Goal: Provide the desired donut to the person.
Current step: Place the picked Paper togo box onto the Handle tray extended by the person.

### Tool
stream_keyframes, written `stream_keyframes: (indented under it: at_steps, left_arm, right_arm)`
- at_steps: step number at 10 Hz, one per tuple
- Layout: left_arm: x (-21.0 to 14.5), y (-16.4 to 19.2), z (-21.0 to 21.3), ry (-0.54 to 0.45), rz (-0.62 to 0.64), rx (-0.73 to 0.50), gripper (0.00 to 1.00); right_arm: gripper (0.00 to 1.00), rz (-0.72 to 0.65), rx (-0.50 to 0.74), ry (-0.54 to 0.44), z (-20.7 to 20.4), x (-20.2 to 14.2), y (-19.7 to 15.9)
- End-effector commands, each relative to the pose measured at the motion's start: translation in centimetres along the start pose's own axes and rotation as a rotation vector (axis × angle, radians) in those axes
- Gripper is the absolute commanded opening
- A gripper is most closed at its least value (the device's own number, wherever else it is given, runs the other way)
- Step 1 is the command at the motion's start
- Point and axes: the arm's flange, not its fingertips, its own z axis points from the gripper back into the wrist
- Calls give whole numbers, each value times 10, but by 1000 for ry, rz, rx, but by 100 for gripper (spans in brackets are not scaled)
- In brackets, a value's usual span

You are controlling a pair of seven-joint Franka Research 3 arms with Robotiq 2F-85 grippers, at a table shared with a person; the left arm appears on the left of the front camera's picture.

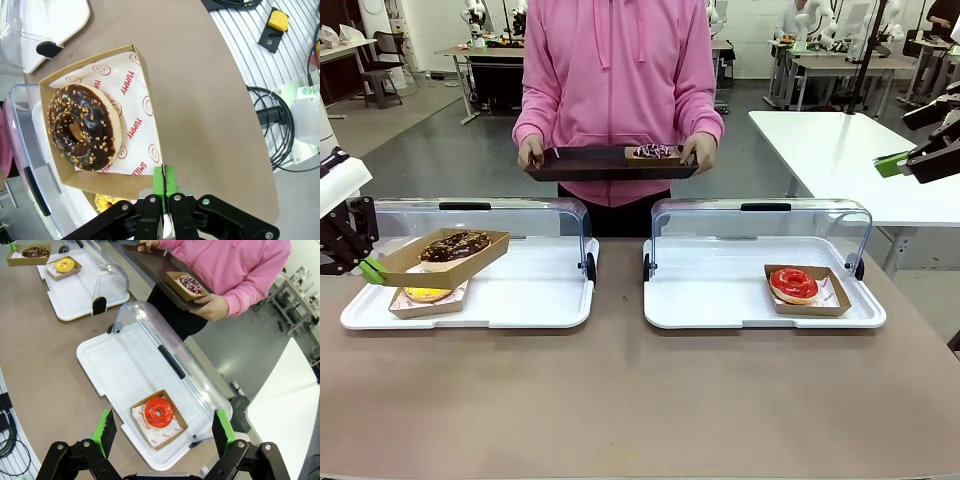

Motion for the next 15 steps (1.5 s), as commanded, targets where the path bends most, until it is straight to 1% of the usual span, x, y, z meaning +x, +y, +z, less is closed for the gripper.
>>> stream_keyframes:
  at_steps: [1,7,8,9,12,13,14,15]
  left_arm:
    - [0,3,0,-4,16,17,0]
    - [0,3,0,-4,16,17,0]
    - [0,0,0,0,0,0,1]
    - [14,-7,15,-16,5,62,1]
    - [66,8,75,77,16,137,1]
    - [83,23,91,72,26,158,1]
    - [101,50,100,86,56,163,1]
    - [116,82,98,123,108,165,1]
  right_arm:
    - [100,-3,-1,20,0,-1,1]
    - [100,-3,-1,20,0,-1,1]
    - [100,-3,-1,20,0,-1,1]
    - [100,-3,-1,20,0,-1,1]
    - [100,-3,-1,20,0,-1,1]
    - [100,-3,-1,20,0,-1,1]
    - [100,-3,-1,20,0,-1,1]
    - [100,-3,-1,20,0,-1,1]
